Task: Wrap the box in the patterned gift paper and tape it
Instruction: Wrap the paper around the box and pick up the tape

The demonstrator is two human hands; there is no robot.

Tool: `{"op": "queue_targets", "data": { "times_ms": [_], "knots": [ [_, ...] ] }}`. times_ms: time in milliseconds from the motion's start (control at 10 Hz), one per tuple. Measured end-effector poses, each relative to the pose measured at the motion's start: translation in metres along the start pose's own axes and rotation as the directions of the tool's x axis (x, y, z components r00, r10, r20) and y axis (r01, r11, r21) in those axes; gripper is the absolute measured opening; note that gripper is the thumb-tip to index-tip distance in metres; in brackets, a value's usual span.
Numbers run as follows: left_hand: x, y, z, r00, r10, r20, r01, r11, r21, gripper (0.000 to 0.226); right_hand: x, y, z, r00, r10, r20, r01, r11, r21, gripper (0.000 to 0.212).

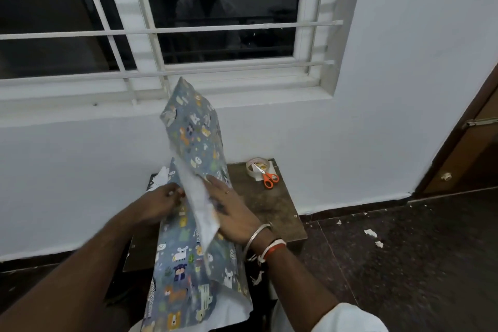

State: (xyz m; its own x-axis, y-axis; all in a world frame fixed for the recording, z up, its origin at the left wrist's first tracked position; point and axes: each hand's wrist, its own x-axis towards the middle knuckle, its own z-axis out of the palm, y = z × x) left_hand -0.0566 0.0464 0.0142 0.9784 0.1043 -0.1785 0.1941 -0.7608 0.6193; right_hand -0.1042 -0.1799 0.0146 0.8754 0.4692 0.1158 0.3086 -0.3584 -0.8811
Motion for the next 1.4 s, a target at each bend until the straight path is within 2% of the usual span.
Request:
{"op": "queue_targets", "data": {
  "times_ms": [100,200,300,400,500,600,700,800,900,1000,1100,1200,1300,1400],
  "knots": [
    [-0.007,0.041,-0.048,0.945,-0.051,-0.323,-0.107,0.885,-0.453,0.031,0.009,0.030,0.012,0.995,-0.070,-0.070,0.063,0.993,-0.100,0.055],
    [-0.006,0.075,-0.076,0.803,-0.042,-0.595,-0.262,0.871,-0.416,0.041,0.012,0.046,0.006,0.989,-0.038,-0.146,0.025,0.995,-0.094,0.050],
    [-0.014,0.152,-0.102,0.714,0.404,-0.572,-0.508,0.861,-0.025,0.031,0.022,0.086,-0.011,0.959,-0.055,-0.277,-0.005,0.978,-0.211,0.042],
    [-0.001,0.191,-0.077,0.779,0.617,-0.113,-0.572,0.773,0.275,0.026,0.033,0.120,-0.024,0.928,0.041,-0.370,-0.145,0.955,-0.259,0.039],
    [0.043,0.221,-0.022,0.811,0.366,0.456,-0.584,0.547,0.600,0.045,0.049,0.157,-0.048,0.854,0.187,-0.485,-0.346,0.900,-0.264,0.047],
    [0.081,0.216,0.023,0.844,0.178,0.507,-0.526,0.463,0.713,0.054,0.062,0.172,-0.061,0.815,0.270,-0.513,-0.429,0.875,-0.222,0.052],
    [0.124,0.187,0.078,0.886,0.174,0.431,-0.454,0.522,0.722,0.052,0.083,0.192,-0.065,0.800,0.296,-0.522,-0.472,0.848,-0.242,0.069],
    [0.148,0.164,0.108,0.912,0.199,0.360,-0.405,0.588,0.700,0.051,0.093,0.207,-0.064,0.796,0.299,-0.527,-0.488,0.831,-0.266,0.075],
    [0.167,0.139,0.144,0.932,0.249,0.263,-0.362,0.657,0.662,0.051,0.105,0.225,-0.067,0.756,0.363,-0.545,-0.565,0.781,-0.264,0.055],
    [0.173,0.133,0.158,0.940,0.282,0.191,-0.339,0.715,0.611,0.048,0.108,0.229,-0.064,0.729,0.331,-0.599,-0.558,0.793,-0.242,0.041],
    [0.182,0.128,0.169,0.954,0.260,0.147,-0.298,0.792,0.533,0.043,0.107,0.231,-0.059,0.673,0.278,-0.685,-0.506,0.849,-0.152,0.026],
    [0.187,0.126,0.172,0.957,0.259,0.133,-0.290,0.804,0.518,0.034,0.107,0.229,-0.059,0.635,0.288,-0.717,-0.505,0.857,-0.103,0.023],
    [0.190,0.126,0.179,0.954,0.272,0.125,-0.297,0.808,0.508,0.020,0.107,0.228,-0.059,0.644,0.250,-0.723,-0.496,0.856,-0.146,0.025],
    [0.191,0.126,0.179,0.959,0.270,0.084,-0.280,0.858,0.432,0.016,0.108,0.229,-0.058,0.651,0.242,-0.719,-0.502,0.848,-0.169,0.026]
  ]
}}
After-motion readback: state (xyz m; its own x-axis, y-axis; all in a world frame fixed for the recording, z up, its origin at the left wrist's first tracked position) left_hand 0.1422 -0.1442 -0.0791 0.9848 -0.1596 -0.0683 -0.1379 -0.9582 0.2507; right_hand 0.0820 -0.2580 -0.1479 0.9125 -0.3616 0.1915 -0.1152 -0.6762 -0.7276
